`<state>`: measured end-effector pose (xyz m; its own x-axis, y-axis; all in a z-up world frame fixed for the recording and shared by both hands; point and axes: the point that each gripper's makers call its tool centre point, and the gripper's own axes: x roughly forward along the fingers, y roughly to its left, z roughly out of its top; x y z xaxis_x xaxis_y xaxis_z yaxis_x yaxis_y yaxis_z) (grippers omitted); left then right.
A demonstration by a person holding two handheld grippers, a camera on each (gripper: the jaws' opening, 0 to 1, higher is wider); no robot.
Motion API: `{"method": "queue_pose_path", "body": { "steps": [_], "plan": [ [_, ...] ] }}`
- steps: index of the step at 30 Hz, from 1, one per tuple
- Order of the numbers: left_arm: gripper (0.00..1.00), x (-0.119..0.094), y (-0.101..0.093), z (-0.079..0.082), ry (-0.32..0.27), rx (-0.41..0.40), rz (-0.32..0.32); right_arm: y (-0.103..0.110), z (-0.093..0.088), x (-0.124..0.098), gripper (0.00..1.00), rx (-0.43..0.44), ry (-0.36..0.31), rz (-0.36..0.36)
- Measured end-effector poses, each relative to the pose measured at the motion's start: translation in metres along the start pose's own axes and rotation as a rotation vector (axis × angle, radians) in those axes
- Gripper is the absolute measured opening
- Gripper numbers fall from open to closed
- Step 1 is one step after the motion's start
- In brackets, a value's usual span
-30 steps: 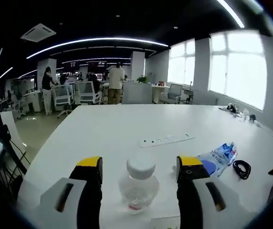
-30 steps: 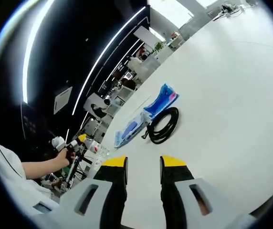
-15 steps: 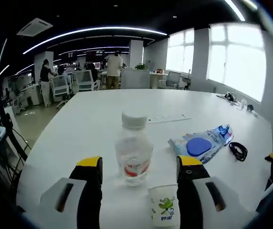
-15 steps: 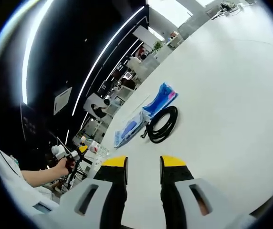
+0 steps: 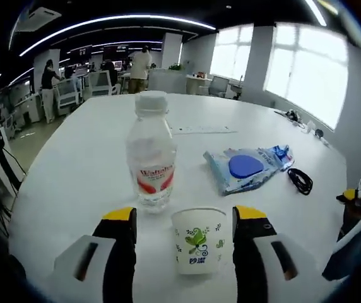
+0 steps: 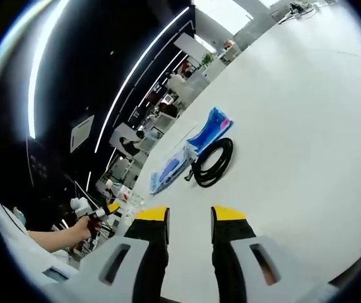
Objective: Arrange the tabletop items into an orderly group along one side of the table until the central work area is clear of visible clutter.
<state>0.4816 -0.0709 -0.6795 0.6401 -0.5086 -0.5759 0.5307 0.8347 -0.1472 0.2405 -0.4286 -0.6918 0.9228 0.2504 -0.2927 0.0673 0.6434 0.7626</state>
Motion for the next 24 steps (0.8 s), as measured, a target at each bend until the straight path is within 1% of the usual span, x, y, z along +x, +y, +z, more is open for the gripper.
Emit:
{"method": "queue_pose_path", "body": {
  "steps": [3,5,8,11,14,16,17,18,19,22,24],
  "plan": [
    [0.6,0.003,-0.005,-0.008,0.03,-0.002,-0.006,-0.002,-0.001,0.0,0.24,0.003,0.004,-0.001],
    [0.59,0.005,-0.009,-0.016,0.065,-0.028,-0.016,-0.002,-0.002,0.0,0.24,0.001,0.006,0.0],
    [0.58,0.008,-0.011,-0.026,0.104,-0.026,-0.009,-0.003,-0.002,0.0,0.24,0.0,0.009,-0.002],
    [0.51,0.009,-0.014,-0.033,0.127,-0.048,-0.014,-0.003,-0.003,-0.001,0.24,0.002,0.009,-0.005],
    [0.49,0.009,-0.018,-0.04,0.153,-0.058,-0.019,-0.003,-0.003,-0.001,0.24,0.006,0.006,-0.005],
    [0.45,0.009,-0.02,-0.048,0.188,-0.05,-0.024,-0.003,-0.003,-0.002,0.24,0.007,0.005,-0.004],
    [0.39,0.009,-0.02,-0.05,0.2,-0.048,-0.024,-0.003,-0.003,-0.002,0.24,0.007,0.007,-0.005],
    [0.39,0.007,-0.021,-0.057,0.232,-0.046,-0.025,-0.004,-0.004,-0.001,0.24,0.008,0.008,-0.005],
    [0.39,0.01,-0.022,-0.055,0.207,-0.054,-0.031,-0.004,-0.004,-0.001,0.24,0.008,0.009,-0.006],
    [0.37,0.008,-0.021,-0.054,0.19,-0.079,-0.021,-0.003,-0.004,-0.002,0.24,0.01,0.007,-0.006],
    [0.35,0.007,-0.02,-0.055,0.184,-0.077,-0.008,-0.004,-0.003,-0.002,0.24,0.011,0.004,-0.005]
  ]
}}
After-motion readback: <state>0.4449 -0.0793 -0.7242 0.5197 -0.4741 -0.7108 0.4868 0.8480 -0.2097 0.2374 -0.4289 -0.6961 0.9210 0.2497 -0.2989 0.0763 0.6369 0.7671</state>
